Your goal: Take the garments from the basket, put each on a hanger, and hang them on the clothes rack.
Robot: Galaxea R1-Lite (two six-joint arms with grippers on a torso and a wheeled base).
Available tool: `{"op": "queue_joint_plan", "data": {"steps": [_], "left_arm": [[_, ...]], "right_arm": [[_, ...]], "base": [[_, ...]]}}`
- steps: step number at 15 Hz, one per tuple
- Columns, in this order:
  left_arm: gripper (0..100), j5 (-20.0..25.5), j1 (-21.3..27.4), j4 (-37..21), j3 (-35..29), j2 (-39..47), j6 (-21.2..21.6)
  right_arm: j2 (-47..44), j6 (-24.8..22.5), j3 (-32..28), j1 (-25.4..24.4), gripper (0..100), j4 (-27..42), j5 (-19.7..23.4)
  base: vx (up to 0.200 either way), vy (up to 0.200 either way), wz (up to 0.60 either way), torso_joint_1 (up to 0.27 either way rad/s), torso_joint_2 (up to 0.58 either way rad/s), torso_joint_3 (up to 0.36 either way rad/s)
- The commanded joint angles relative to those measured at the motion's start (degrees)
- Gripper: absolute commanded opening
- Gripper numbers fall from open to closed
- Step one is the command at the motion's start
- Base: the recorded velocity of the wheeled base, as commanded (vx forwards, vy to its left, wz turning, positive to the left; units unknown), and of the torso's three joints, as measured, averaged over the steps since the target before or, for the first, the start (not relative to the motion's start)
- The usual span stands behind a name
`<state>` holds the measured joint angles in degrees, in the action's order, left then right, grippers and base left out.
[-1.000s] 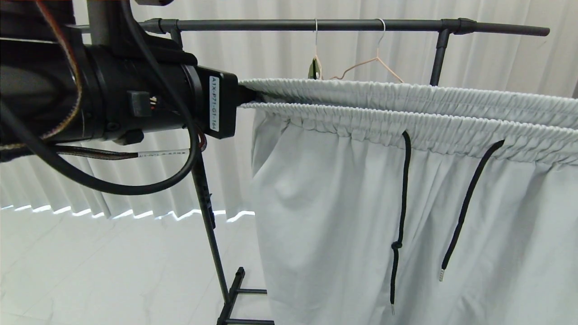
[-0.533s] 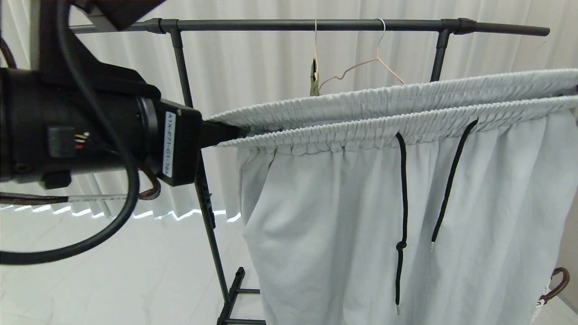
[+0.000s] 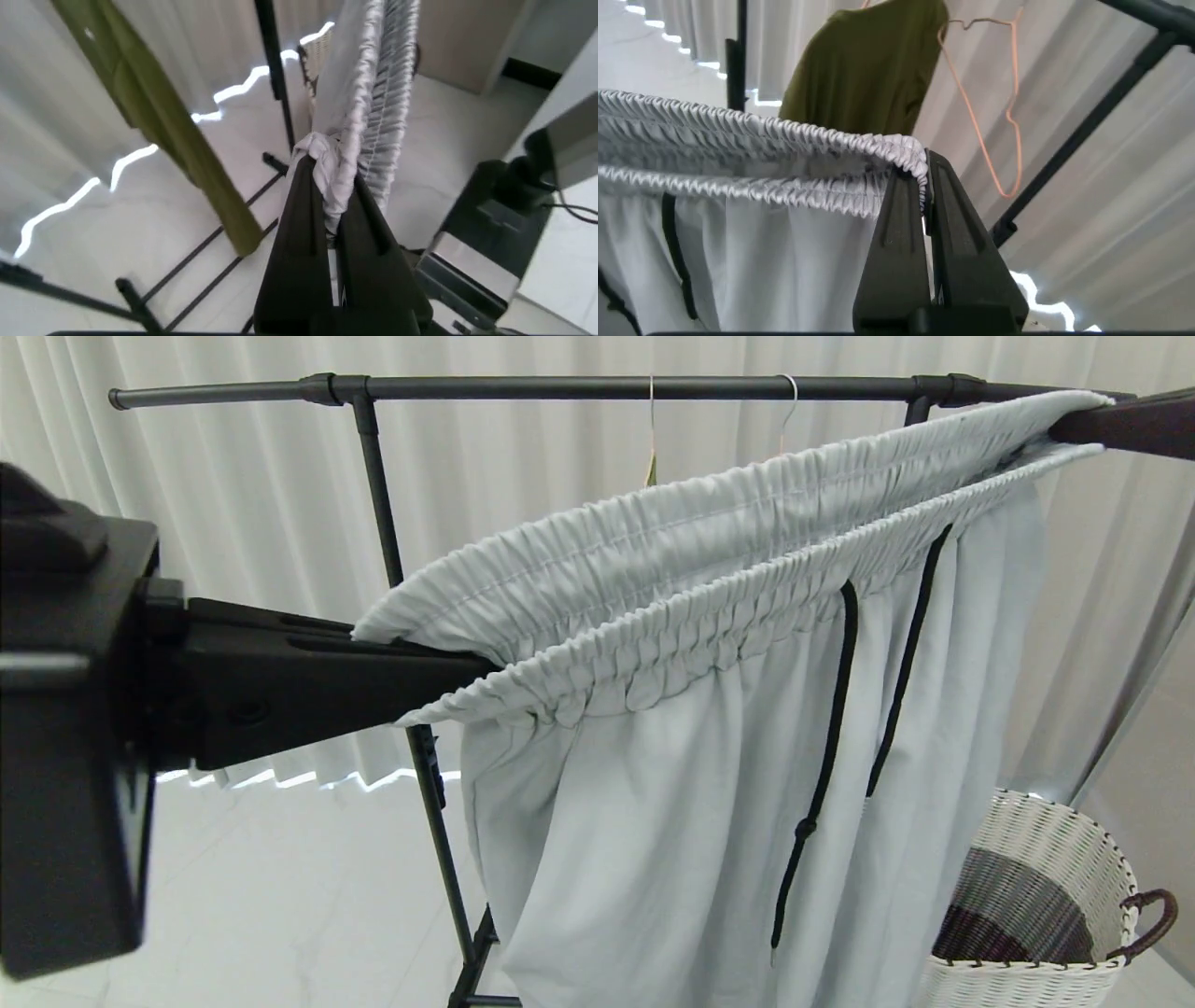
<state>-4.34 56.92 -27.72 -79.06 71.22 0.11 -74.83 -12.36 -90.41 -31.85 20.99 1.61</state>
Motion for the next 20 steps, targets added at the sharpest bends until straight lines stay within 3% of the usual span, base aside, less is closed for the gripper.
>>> {"op": "queue_joint_plan", "data": {"steps": [1,3,5,6,8,11,13,20], "left_arm": [[0,0.1,1.5,0.0,-0.1,-0.6,0.2],[0,-0.2,0.7,0.0,-1.1,0.1,0.8],[0,-0.2,-4.7,0.1,-3.5,2.0,3.1],[0,-0.1,-8.6,0.4,-6.0,4.0,6.2],[0,0.3,-13.2,0.5,-12.5,7.8,7.7],[0,0.3,-14.2,0.5,-14.0,9.5,7.5],[0,0.1,-14.0,0.5,-10.8,8.7,7.5],[0,0.1,-13.9,0.6,-13.1,8.7,7.5]], "right_arm": [[-0.4,0.0,0.1,-0.3,0,0.4,-0.2],[0.4,-0.1,-0.2,1.0,0,2.1,-0.7],[1.6,-0.1,-1.4,2.8,0,6.3,-0.8],[2.4,-0.1,-2.5,3.9,0,9.0,-0.7],[3.3,0.0,-5.7,4.6,0,13.0,-0.7],[5.1,0.1,-7.5,4.6,0,19.3,-0.4],[5.6,0.3,-6.8,4.6,0,19.3,-0.4],[5.6,0.3,-6.9,4.4,0,19.2,-0.3]], "base": [[0.0,0.0,0.0,0.0,0.0,0.0],[0.0,0.0,0.0,0.0,0.0,0.0],[0.0,0.0,0.0,0.0,0.0,0.0],[0.0,0.0,0.0,0.0,0.0,0.0],[0.0,0.0,0.0,0.0,0.0,0.0],[0.0,0.0,0.0,0.0,0.0,0.0],[0.0,0.0,0.0,0.0,0.0,0.0],[0.0,0.0,0.0,0.0,0.0,0.0]]}}
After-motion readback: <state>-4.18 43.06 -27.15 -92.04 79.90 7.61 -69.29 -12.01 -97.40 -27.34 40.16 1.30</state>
